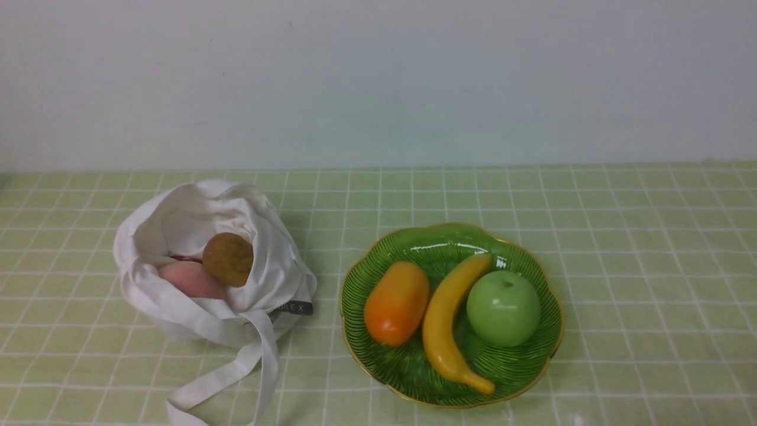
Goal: Take the fruit out of the bag on the green coffee tablecloth and place them on the plate.
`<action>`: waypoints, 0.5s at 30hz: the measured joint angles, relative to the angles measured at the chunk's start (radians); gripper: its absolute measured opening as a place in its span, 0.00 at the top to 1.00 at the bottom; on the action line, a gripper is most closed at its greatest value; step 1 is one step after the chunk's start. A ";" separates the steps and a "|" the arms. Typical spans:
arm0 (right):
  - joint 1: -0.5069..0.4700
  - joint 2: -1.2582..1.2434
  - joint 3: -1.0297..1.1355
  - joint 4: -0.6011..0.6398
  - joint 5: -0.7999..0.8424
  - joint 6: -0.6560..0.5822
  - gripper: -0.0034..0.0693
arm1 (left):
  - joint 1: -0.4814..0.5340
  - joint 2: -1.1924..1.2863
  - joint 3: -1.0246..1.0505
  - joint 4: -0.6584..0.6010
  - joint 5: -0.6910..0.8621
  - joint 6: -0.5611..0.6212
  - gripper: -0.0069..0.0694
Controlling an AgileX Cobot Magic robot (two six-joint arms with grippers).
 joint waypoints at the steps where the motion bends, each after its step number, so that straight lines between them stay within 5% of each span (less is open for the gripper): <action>1: 0.000 0.000 0.000 0.000 0.000 0.000 0.97 | 0.012 0.000 0.017 -0.005 -0.007 0.007 0.92; 9: 0.000 0.000 0.000 0.000 0.000 0.003 0.97 | 0.354 0.001 0.299 -0.196 -0.126 0.147 0.92; 15: 0.000 0.000 0.000 0.000 0.000 0.003 0.97 | 0.474 0.001 0.432 -0.227 -0.224 0.165 0.92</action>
